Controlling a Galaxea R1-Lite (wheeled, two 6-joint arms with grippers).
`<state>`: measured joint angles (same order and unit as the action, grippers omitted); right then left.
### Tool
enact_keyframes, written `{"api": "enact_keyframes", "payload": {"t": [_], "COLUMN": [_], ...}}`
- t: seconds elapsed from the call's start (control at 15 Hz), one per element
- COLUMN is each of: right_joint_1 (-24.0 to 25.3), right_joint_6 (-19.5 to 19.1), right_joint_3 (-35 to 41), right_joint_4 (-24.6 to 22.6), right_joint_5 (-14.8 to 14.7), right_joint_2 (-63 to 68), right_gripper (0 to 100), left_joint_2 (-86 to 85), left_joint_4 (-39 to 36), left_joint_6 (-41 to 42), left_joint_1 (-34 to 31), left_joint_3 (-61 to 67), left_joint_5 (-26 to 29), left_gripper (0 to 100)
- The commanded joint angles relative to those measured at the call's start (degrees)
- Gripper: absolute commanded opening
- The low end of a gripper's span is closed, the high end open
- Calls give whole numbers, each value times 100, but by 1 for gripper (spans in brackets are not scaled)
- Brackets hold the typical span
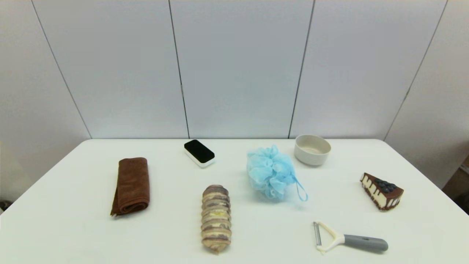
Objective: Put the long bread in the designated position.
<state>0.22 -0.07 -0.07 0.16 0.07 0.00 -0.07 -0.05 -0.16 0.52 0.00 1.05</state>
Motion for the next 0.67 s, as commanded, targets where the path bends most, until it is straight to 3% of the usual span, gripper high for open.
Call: {"api": "enact_keyframes", "payload": {"t": [0.07, 0.4, 0.67], "right_joint_1": [4, 4, 13], "right_joint_6": [-1, -133, -160], "right_joint_3": [-1, -116, -1654], "right_joint_4": [2, 37, 54], "right_joint_5": [1, 1, -25], "right_joint_2": [0, 88, 1925], "right_gripper": [100, 100, 100], "left_joint_2": [7, 7, 7], "left_joint_4": [-4, -4, -4], "left_joint_6": [-2, -2, -2], "left_joint_1": [0, 0, 0], "left_joint_3": [9, 9, 9], "left_joint_5": [1, 1, 1], "left_gripper": [100, 100, 100]}}
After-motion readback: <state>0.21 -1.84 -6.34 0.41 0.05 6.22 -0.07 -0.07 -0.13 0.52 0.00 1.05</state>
